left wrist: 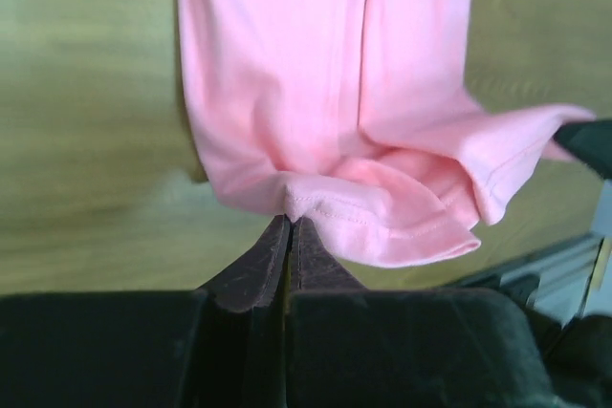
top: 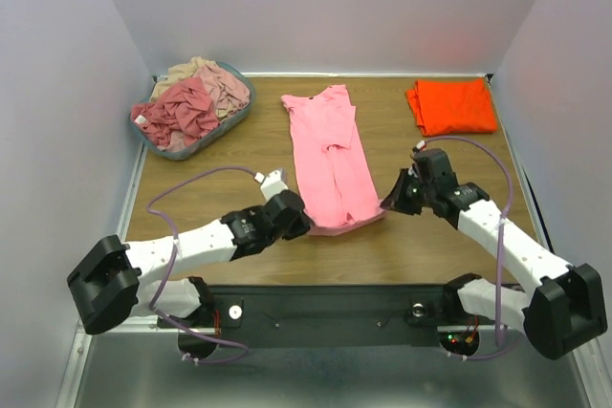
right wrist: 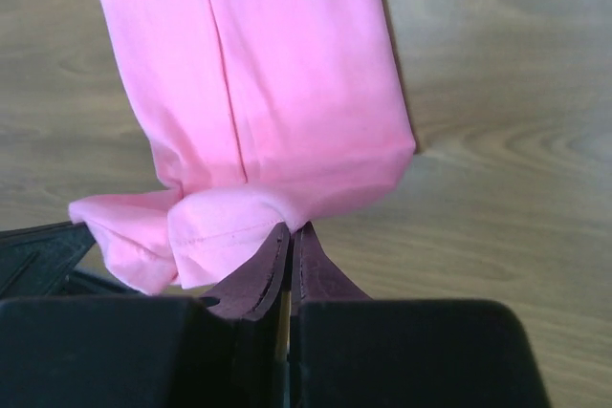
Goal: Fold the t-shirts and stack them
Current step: Fold the tshirt
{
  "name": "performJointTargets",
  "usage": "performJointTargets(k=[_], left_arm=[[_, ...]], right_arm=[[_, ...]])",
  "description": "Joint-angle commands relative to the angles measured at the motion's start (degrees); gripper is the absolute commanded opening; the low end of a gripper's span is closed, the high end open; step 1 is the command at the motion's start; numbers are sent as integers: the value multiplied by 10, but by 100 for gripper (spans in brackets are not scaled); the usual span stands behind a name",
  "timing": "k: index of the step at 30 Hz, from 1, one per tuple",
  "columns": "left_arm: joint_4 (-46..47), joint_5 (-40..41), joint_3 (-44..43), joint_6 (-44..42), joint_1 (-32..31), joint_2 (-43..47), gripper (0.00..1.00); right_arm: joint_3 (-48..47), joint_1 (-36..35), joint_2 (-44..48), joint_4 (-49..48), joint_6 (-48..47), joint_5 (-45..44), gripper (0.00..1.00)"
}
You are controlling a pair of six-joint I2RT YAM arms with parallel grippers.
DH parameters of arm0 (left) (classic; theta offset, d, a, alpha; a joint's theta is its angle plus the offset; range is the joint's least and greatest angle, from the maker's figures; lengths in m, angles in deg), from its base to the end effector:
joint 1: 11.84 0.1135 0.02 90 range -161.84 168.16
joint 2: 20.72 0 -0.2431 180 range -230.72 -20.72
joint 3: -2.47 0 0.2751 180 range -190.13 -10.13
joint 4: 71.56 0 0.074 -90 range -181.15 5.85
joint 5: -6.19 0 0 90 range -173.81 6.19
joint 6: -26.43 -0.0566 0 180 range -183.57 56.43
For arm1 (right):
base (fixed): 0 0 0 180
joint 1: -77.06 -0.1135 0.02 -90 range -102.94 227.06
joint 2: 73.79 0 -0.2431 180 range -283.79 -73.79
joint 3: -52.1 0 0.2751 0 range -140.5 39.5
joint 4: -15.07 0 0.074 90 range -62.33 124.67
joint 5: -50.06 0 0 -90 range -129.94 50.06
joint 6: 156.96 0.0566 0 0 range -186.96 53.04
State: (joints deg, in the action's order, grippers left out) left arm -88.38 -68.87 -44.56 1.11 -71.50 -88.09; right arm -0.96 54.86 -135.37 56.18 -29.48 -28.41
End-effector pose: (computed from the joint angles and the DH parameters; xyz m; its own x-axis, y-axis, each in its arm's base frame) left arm 0.1575 -0.2403 0.1645 -0.7904 -0.3785 -0.4816 0.0364 0.7558 -0.6538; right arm 0.2367 0.1088 0.1879 -0.8580 0.2938 -0.4213 0.0403 0.8563 0.5150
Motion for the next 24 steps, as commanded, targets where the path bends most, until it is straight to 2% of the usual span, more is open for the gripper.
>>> performJointTargets(k=[1,10,13,24], left_arm=[[-5,2,-73,-112,76,-22,0],[-4,-5,-210,-220,188,-129,0],[-3,-16,-248,-244,220,-168,0],[-8,-63,-358,-315,294,-300,0]], right_arm=[[-63,0,-36,-61,-2,-63,0],[-242,0,-225,-95,-27,-138,0],[-297,1,-289,-95,-42,-133,0],[-399,22,-424,-94,-52,-135,0]])
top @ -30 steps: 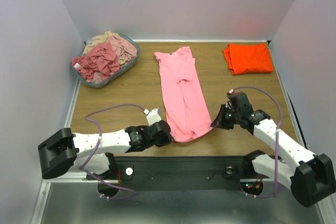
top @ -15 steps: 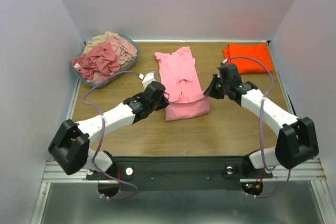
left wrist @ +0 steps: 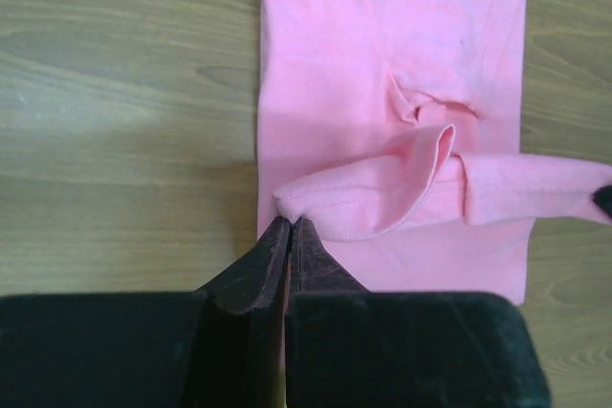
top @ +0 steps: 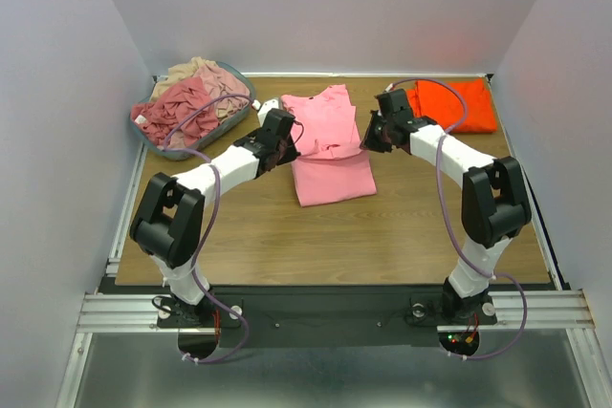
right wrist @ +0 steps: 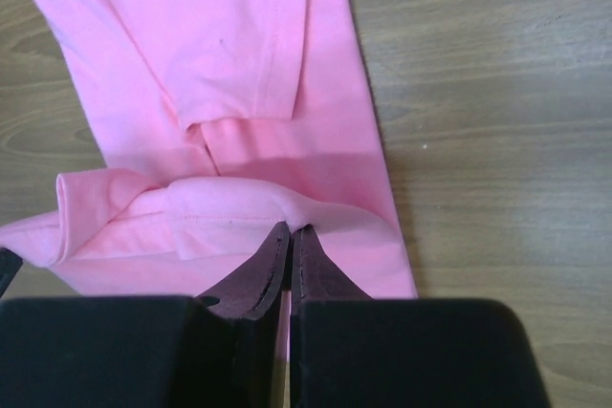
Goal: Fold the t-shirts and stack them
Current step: Fold the tshirt
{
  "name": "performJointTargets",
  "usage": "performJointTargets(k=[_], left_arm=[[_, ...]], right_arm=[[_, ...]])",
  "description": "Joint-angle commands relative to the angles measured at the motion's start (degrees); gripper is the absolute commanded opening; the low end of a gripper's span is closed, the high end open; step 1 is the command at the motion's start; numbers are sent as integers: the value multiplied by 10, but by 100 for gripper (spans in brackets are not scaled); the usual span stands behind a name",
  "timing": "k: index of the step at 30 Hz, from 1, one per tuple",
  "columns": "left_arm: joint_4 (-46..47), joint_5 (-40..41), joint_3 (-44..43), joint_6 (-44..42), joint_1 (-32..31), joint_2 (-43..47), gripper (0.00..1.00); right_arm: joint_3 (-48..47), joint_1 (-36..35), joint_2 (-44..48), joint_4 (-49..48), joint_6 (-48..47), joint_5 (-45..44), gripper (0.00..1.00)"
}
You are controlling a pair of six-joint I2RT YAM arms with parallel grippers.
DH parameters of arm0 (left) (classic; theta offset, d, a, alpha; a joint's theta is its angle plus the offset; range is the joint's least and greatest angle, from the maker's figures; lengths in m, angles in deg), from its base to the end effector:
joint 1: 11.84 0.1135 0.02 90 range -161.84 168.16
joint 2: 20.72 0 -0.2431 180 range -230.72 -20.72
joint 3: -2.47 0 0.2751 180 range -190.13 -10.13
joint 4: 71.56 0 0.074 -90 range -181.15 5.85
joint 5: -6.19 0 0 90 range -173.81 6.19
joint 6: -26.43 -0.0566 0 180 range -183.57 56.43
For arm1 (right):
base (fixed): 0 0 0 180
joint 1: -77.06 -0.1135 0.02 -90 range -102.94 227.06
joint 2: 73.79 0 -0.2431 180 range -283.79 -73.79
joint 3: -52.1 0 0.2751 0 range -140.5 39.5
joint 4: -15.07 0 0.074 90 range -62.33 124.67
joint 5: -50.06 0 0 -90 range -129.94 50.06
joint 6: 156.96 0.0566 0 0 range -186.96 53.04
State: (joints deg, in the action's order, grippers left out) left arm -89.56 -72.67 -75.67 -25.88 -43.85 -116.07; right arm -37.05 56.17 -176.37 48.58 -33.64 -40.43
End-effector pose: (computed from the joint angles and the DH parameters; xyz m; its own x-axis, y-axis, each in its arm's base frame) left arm 0.3545 -0.2087 0.1995 -0.6230 -0.3180 -0.7147 0.0067 0.9114 -0.4114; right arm 0.4016 0.1528 0.1914 -0.7633 0.2966 -0.5740 0.0816 0.9255 0.3698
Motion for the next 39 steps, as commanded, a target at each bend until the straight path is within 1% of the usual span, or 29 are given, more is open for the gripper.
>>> performJointTargets(k=[1,5,9,10,12,13,14,15,16,17,18,19,20,21,25,26,28,29,32,35,36,39], left_arm=[[3,-28,-59,-47,20,-36,0],[2,-38,-83,-64,26,-67,0],[-1,-30,-98,-63,32,-87,0],[-2,-26,-100,-64,33,-90,0],[-4,-24,-107,-67,35,-98,0],[-6,-24,-111,-69,35,-99,5],[-8,-24,-121,-73,36,-104,18],[-12,-24,-124,-76,36,-105,34],[-16,-24,-129,-79,37,-106,51],[-21,-32,-138,-87,37,-106,54],[-35,-40,-140,-86,36,-105,61],[-36,-51,-137,-87,35,-92,65],[-29,-66,-117,-88,34,-81,75],[-24,-65,-103,-85,33,-69,95],[-7,-60,-22,-63,27,4,96],[-1,-66,17,-57,20,35,98],[21,-70,60,-35,12,80,98],[33,-74,101,-29,6,94,98],[37,-72,174,-2,0,144,98],[37,-67,226,28,-1,198,98],[41,-67,259,33,-1,212,98],[34,-67,305,45,-1,256,98]], right_arm=[[-40,11,-18,-18,-10,-17,0],[-45,22,-32,-18,-4,-16,0],[-61,25,-52,-18,-20,-8,2],[-65,26,-61,-18,-26,-7,3],[-78,29,-71,-17,-40,1,8],[-81,30,-74,-16,-40,2,13],[-83,32,-77,-15,-41,20,18],[-87,33,-76,-14,-39,25,25],[-87,34,-75,-13,-37,30,46],[-85,35,-66,-11,-36,43,53],[-79,35,-59,-10,-34,51,79],[-73,34,-51,-9,-34,72,96],[-67,35,-33,-10,-34,81,100],[-49,35,-23,-9,-34,92,100],[-9,35,17,-14,-37,174,100],[10,29,21,-24,-37,208,100],[26,15,21,-38,-40,228,100],[28,-4,17,-45,-40,233,100],[9,-41,-14,-47,-52,231,100],[-16,-55,-50,-52,-54,221,100],[-32,-58,-58,-53,-55,219,100],[-74,-59,-102,-53,-56,218,100]])
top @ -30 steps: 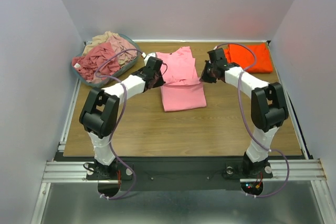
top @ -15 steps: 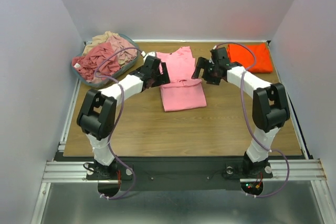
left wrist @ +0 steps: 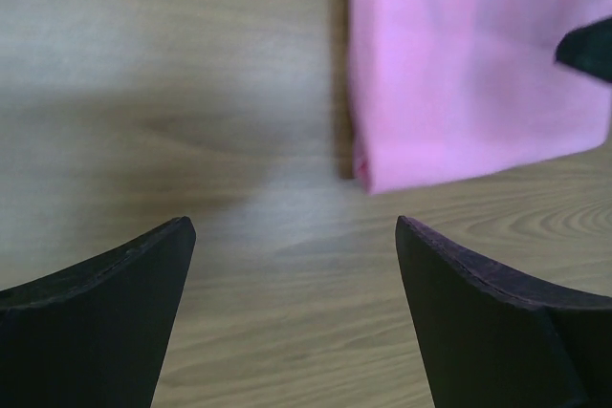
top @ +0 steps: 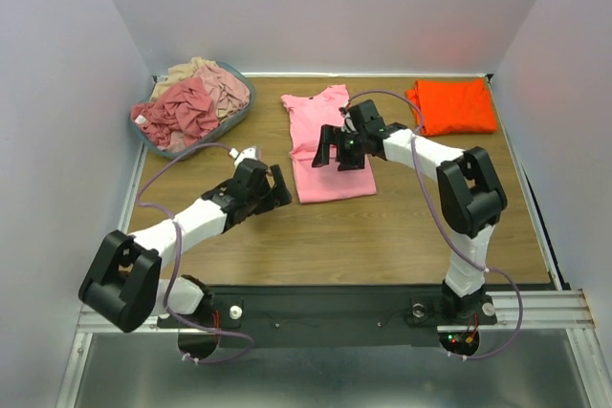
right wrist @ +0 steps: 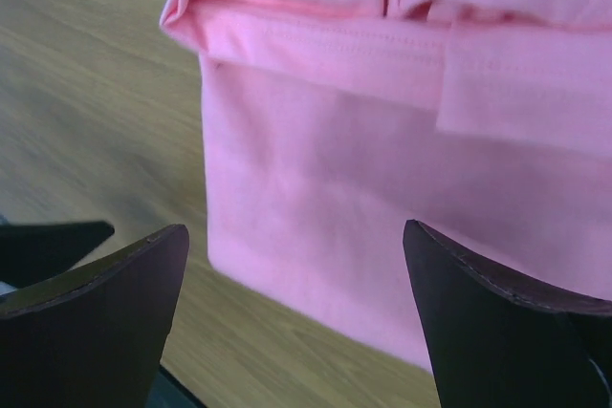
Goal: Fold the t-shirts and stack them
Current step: Fold the tshirt
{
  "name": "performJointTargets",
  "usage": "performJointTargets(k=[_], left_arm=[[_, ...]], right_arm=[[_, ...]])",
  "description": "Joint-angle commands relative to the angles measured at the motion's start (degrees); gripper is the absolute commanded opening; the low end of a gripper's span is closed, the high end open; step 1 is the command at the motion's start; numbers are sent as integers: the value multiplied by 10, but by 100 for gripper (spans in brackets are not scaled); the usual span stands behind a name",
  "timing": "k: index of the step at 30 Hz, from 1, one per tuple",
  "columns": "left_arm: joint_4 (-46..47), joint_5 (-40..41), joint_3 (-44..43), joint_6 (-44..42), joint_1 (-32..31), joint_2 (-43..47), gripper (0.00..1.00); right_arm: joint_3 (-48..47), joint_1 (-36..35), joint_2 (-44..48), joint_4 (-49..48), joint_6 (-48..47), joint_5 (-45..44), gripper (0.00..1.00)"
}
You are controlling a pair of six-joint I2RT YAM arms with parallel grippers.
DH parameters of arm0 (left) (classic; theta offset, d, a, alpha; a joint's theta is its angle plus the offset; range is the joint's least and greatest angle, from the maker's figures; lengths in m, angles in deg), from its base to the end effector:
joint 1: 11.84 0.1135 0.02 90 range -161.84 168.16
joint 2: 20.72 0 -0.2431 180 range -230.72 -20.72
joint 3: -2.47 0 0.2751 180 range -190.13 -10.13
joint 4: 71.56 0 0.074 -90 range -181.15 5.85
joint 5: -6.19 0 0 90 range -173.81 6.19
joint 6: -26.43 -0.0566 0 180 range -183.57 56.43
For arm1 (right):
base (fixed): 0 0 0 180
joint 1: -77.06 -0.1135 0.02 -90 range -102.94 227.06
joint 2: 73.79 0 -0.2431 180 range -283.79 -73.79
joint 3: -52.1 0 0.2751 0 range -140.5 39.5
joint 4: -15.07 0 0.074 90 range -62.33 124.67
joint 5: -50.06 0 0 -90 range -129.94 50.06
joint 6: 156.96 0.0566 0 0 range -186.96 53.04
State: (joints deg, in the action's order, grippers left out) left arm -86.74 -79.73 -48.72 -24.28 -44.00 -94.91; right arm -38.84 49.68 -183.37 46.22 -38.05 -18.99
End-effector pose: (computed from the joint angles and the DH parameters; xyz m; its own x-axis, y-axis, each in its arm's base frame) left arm 0.2642 -0.1614 0.1593 -0.7112 -0.2989 -0.6362 0.0429 0.8849 -0.4637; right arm 0.3850 0.2222 0.1577 -0.9003 0.0421 -0.4331 -0.2276 0.8028 0.5511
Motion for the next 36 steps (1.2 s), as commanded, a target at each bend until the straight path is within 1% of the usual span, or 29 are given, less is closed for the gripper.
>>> performJointTargets(k=[1,6,8,11,14,15,18,21,23,24,25,26,28,29,30,31,32,33,34,36], left_arm=[[-1,8,45,32,1,64,98],[-33,27,82,45,1,123,98],[-44,44,84,46,1,129,98],[-69,52,80,47,1,136,98],[-67,48,82,48,1,143,98],[-69,47,83,48,1,144,98],[-71,46,80,49,1,150,98],[-63,42,79,49,1,152,98],[-57,40,78,49,1,148,99],[-45,37,78,48,1,145,98],[-30,27,76,47,1,136,98],[-22,21,74,44,1,129,98],[-7,10,68,42,1,111,98],[3,5,65,41,1,92,99],[22,-8,58,38,1,79,98],[38,-16,53,35,1,54,98],[57,-34,41,30,1,41,98],[66,-38,34,30,1,26,99],[72,-37,26,26,-1,12,98],[86,-59,5,25,-3,-28,98]], right_arm=[[-66,6,-41,-29,-12,1,100],[-123,5,-96,-29,-16,-35,100],[-143,5,-109,-28,-21,-50,100],[-196,7,-135,-29,-27,-111,100],[-252,7,-181,-29,-46,-162,100],[-293,7,-193,-29,-61,-204,100],[-353,7,-225,-29,-96,-262,100],[-378,8,-224,-28,-117,-275,100],[-349,7,-202,-28,-117,-257,100],[-329,7,-169,-29,-115,-253,100],[-291,7,-132,-29,-112,-254,100],[-267,7,-132,-29,-112,-258,100],[-219,7,-75,-29,-105,-267,100],[-188,7,-56,-30,-98,-275,100],[-132,8,-23,-34,-65,-304,100],[-99,12,-7,-34,-50,-317,100],[-47,22,6,-33,-22,-319,100],[-14,30,22,-33,-22,-312,100],[14,38,50,-35,6,-300,100],[69,58,78,-40,24,-263,100]])
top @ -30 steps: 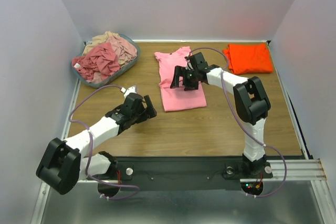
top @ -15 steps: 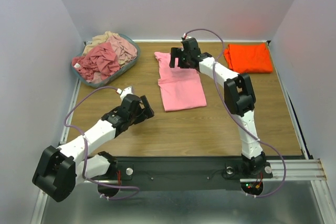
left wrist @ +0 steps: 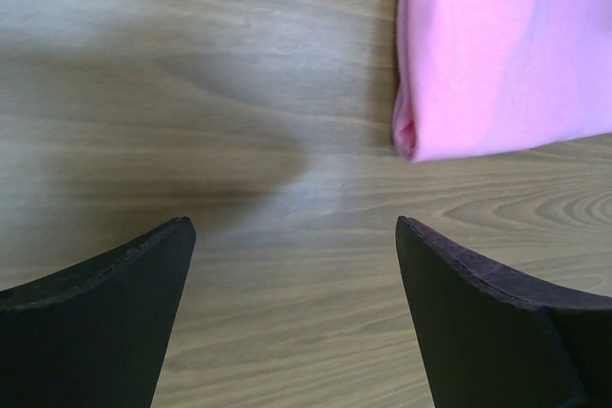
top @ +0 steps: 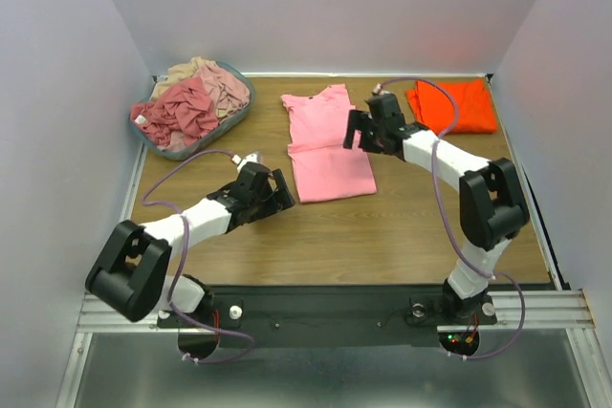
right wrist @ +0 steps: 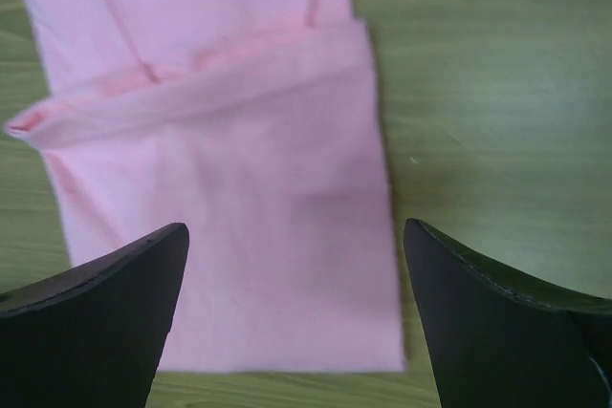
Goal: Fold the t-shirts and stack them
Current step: Fold the tshirt
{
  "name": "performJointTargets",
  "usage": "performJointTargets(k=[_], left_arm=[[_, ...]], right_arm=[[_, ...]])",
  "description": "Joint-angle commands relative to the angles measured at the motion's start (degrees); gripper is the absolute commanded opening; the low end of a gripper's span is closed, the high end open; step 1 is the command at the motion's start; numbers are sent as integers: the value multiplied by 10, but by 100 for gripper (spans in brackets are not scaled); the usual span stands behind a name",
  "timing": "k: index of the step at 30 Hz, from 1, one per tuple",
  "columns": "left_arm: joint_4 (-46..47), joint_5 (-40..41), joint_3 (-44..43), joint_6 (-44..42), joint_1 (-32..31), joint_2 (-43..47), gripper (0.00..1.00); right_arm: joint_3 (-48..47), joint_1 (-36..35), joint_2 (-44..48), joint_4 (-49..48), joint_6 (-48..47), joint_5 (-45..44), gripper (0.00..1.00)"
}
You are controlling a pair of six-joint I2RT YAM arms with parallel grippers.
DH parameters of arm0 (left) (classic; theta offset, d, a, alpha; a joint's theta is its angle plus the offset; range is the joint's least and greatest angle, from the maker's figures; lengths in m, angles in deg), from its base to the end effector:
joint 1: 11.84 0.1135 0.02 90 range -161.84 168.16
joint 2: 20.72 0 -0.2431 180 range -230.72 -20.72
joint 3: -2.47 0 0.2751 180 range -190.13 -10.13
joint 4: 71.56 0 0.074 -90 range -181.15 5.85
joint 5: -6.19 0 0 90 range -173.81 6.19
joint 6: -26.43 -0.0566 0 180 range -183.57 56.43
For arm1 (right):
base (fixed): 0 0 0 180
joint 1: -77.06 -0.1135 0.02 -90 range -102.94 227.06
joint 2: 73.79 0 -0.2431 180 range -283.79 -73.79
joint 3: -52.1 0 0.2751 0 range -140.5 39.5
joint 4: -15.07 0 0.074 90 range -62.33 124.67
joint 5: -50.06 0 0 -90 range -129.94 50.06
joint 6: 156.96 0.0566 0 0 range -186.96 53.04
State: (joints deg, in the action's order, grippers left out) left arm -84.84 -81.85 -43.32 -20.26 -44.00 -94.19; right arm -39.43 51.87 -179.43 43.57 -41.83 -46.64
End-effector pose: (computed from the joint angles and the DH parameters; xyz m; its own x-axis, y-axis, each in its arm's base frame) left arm 0.2491 -0.1543 0.1332 -0.7537 -0.3359 -0.5649 -0.0095 0.8650 -0.5017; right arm 0.4084 0.1848 0.1924 -0.7012 0.1363 -0.6999 -0.0522 0.9691 0.2410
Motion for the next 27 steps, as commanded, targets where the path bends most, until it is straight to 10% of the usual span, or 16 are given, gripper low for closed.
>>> performJointTargets(k=[1,5,12,20,22,27], left_arm=[[70,-41,-57,-13,-4,-47,98],[85,-55,-88,-17,-10,-110,96],[101,-71,-127,-16,-26,-189,62],[96,-65,-137,-7,-34,-234,24],[94,-64,-137,-9,-35,-236,2],[85,-59,-127,-11,-45,-228,0]], right_arm=[[119,37,50,-18,62,19,100],[208,37,108,-31,66,19,96],[263,39,131,-44,75,27,80],[271,38,102,-68,84,90,41],[272,38,99,-72,85,88,33],[273,39,103,-75,84,113,2]])
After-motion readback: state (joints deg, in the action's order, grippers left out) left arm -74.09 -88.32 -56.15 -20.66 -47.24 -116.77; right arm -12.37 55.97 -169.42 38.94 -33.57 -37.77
